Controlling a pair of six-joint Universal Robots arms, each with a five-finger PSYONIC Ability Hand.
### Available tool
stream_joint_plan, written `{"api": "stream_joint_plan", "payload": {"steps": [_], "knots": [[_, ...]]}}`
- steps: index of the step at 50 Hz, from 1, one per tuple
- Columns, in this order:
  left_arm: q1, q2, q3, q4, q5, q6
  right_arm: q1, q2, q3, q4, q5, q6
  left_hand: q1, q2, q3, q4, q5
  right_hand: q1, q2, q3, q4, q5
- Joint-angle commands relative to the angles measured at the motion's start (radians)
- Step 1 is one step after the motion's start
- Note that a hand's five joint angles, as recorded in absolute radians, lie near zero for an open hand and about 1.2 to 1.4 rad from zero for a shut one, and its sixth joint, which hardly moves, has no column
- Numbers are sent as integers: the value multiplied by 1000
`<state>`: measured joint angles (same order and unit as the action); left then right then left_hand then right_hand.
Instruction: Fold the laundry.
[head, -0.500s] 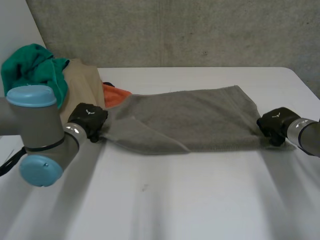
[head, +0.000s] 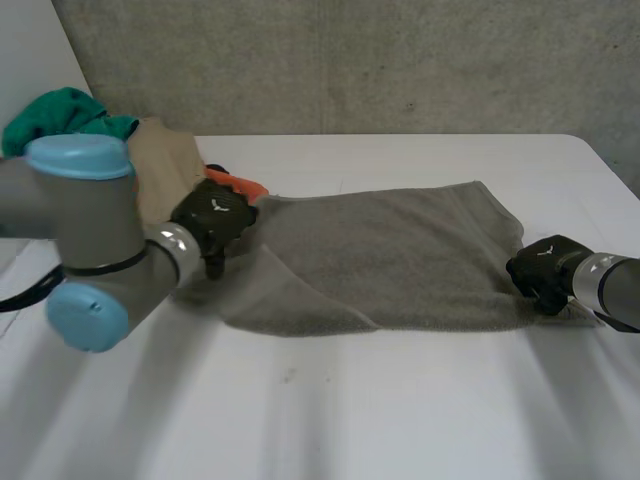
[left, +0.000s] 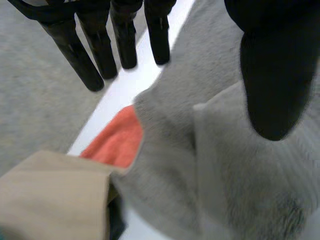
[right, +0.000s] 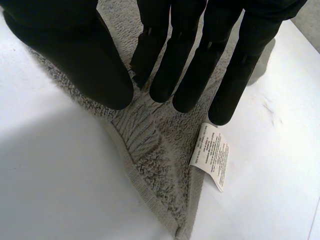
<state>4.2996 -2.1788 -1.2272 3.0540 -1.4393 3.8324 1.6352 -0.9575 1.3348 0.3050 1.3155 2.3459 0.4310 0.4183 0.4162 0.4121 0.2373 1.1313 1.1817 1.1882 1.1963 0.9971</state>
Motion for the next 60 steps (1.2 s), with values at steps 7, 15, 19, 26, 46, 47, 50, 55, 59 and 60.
{"api": "stream_joint_plan", "payload": {"steps": [7, 15, 19, 26, 46, 47, 50, 55, 59, 60], "knots": [[-18, -326, 380, -176, 120, -28, -3, -1, 18, -21, -4, -2, 220, 233, 235, 239, 239, 265, 215, 208, 200, 225], [-15, -380, 454, -179, 157, -43, -11, -1, 21, -27, -9, 0, 144, 156, 158, 162, 163, 265, 215, 208, 200, 225], [-12, -397, 472, -192, 158, -45, -14, -1, 20, -29, -10, 1, 182, 194, 196, 200, 201, 265, 215, 208, 200, 225], [-6, -409, 489, -204, 151, -37, -18, -3, 18, -29, -10, 1, 677, 689, 692, 696, 696, 265, 215, 208, 200, 225], [-20, -412, 480, -146, 105, 29, -23, -27, 26, -30, -16, 24, 182, 194, 197, 201, 201, 265, 215, 208, 200, 225], [-21, -417, 482, -146, 105, 29, -23, -27, 26, -30, -16, 24, 188, 200, 202, 206, 207, 265, 215, 208, 200, 225], [-23, -437, 488, -149, 105, 35, -25, -24, 24, -30, -16, 23, 278, 291, 293, 297, 297, 265, 215, 208, 200, 225], [-24, -452, 502, -152, 105, 39, -31, -24, 21, -30, -16, 23, 589, 602, 604, 608, 608, 265, 215, 208, 200, 225], [-35, -438, 499, -159, 97, 50, -37, -27, 18, -30, -18, 27, 965, 978, 980, 984, 984, 265, 215, 208, 200, 225], [-40, -417, 492, -162, 89, 59, -40, -29, 17, -30, -18, 29, 965, 978, 980, 984, 984, 265, 215, 208, 200, 225]]}}
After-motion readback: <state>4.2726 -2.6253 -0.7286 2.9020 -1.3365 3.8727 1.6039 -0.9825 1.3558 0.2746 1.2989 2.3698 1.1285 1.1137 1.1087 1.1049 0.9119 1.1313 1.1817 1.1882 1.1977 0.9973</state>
